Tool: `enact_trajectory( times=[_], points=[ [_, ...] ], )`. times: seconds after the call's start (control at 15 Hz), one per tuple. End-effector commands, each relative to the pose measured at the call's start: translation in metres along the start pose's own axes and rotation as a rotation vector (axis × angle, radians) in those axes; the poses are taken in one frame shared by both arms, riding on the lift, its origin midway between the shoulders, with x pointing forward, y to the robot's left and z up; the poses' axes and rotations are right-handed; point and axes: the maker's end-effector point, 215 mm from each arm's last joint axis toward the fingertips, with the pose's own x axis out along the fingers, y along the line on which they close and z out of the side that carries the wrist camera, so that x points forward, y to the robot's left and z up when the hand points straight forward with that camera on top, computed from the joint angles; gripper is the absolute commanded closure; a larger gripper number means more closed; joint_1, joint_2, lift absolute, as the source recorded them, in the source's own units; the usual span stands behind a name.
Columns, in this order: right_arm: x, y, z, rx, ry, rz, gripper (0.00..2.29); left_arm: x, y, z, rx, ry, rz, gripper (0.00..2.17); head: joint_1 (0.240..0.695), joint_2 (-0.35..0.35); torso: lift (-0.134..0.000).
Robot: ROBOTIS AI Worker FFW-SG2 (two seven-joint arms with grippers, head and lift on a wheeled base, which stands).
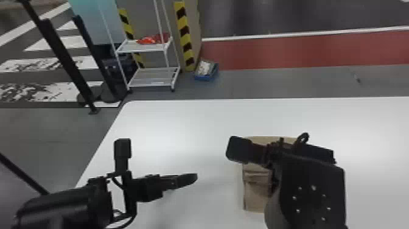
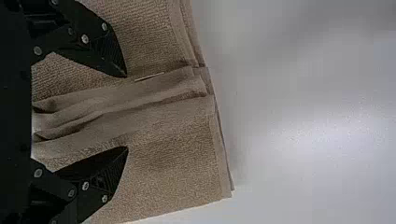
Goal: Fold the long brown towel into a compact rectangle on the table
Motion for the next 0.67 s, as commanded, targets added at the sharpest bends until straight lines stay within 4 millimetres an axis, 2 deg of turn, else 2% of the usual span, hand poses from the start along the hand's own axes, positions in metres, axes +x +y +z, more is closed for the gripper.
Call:
enact_trajectory(
  times=[0.0, 0.33, 0.6],
  points=[
    [-0.0022, -0.0025, 0.0043, 0.002, -0.008, 0.001, 0.41, 0.0000, 0.0003, -0.0004, -0.001, 0.000, 0.000, 0.03, 0.695, 0.208, -0.125],
    [0.0036, -0.0024, -0.0020, 0.005, 0.017, 0.004, 0.47, 0.0010, -0.0003, -0.0022, -0.002, 0.004, -0.002, 0.03, 0.695, 0.210, -0.125],
    [0.0011, -0.0054, 0.0036, 0.018, 0.008, 0.002, 0.57, 0.0009, 0.0014, -0.0026, -0.001, 0.002, 0.001, 0.03, 0.695, 0.207, -0.125]
  ],
)
